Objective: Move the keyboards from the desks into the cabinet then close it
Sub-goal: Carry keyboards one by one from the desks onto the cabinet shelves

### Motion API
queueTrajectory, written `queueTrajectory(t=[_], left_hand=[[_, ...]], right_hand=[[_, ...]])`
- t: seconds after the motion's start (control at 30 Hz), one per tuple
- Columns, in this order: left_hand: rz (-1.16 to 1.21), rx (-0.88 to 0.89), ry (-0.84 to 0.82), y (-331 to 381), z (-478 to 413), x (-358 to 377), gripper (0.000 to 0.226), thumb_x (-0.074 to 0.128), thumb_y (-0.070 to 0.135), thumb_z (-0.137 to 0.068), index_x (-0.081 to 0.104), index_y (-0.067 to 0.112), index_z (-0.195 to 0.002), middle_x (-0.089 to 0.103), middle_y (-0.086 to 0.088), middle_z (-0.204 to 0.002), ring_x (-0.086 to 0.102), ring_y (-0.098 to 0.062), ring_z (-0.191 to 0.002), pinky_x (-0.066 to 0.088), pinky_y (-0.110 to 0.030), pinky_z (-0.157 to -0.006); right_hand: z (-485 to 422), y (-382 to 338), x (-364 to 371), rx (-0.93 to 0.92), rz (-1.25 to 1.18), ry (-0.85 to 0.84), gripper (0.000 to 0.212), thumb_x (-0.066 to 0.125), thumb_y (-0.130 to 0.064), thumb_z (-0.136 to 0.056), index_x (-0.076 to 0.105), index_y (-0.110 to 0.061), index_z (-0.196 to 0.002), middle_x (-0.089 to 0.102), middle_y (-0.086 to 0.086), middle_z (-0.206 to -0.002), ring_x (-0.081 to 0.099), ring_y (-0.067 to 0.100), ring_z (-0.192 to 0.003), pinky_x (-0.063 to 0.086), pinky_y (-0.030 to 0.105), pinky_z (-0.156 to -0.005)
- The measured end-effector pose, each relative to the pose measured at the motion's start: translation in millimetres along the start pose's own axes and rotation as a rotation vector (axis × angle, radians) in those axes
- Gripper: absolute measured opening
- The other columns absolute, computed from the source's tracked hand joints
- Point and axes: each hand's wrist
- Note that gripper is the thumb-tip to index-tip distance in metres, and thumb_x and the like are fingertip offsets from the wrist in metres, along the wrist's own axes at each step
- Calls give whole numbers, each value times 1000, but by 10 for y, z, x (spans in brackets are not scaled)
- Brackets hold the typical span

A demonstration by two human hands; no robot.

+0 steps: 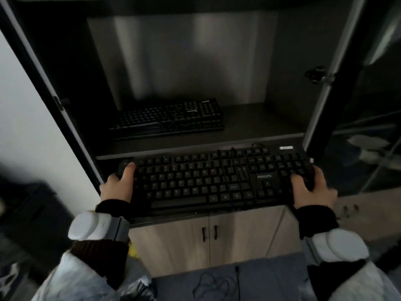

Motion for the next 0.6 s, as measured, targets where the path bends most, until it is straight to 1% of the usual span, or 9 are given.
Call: queueTrajectory(t=[0.07, 0.13, 0.27, 0.33, 0.43, 0.5, 0.53, 0.6], left_hand=[[-43, 53, 33, 143, -113, -81, 74, 36, 58, -89, 47, 2, -136, 44, -30, -141, 42, -44, -129, 32, -43, -109], [-77, 91, 80, 350, -318, -158, 65, 33, 51, -94, 46, 5, -138, 43, -32, -141, 41, -43, -131, 30, -40, -108], [-23, 85, 182, 722, -835, -265, 68, 34, 53, -92, 50, 1, -134, 45, -29, -142, 42, -39, -132, 30, -36, -107], [-9, 88, 197, 894, -1144, -275, 67, 36, 52, -92, 49, 3, -136, 44, -28, -143, 41, -38, -133, 30, -36, -107], [39, 89, 232, 1129, -1796, -265, 72, 41, 53, -89, 53, -4, -130, 49, -28, -138, 45, -39, -129, 32, -37, -106], [53, 70, 233, 1176, -2098, -252, 74, 43, 55, -87, 55, -7, -126, 54, -29, -134, 50, -40, -126, 35, -39, -105], [57, 69, 238, 1225, -2286, -224, 75, 44, 56, -86, 56, -7, -125, 55, -29, -132, 51, -40, -124, 36, -39, -104], [25, 46, 237, 1191, -2504, -158, 75, 44, 56, -86, 56, -6, -125, 55, -30, -132, 52, -42, -123, 38, -40, -102]], right_hand=[[-154, -114, 144, -29, -34, -41, 61, 51, -41, -85, 33, -34, -142, 33, 19, -135, 45, 41, -116, 35, 34, -100], [-387, -299, 369, -77, -54, -107, 59, 51, -42, -83, 35, -38, -140, 35, 19, -136, 46, 41, -117, 35, 36, -102], [-784, -697, 907, -135, -84, -216, 63, 51, -42, -83, 29, -42, -142, 31, 17, -138, 45, 39, -117, 34, 32, -99], [-980, -900, 1198, -172, -106, -252, 65, 52, -42, -83, 27, -42, -143, 30, 16, -138, 44, 38, -119, 32, 29, -97], [-1264, -1222, 1760, -212, -125, -262, 67, 53, -41, -84, 26, -38, -145, 30, 18, -138, 44, 37, -120, 28, 23, -91], [-1375, -1346, 1995, -206, -122, -264, 67, 53, -42, -84, 25, -38, -145, 30, 17, -139, 45, 37, -119, 28, 23, -89], [-1432, -1424, 2148, -201, -120, -258, 68, 53, -43, -84, 25, -39, -145, 30, 16, -139, 45, 38, -119, 30, 24, -91], [-1483, -1456, 2327, -183, -81, -266, 69, 52, -44, -83, 23, -40, -145, 31, 17, -139, 45, 39, -119, 35, 29, -97]])
Point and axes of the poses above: each hand's wrist, its own z-axis away from the middle knuckle, its own x-axis out of the palm, y = z × x
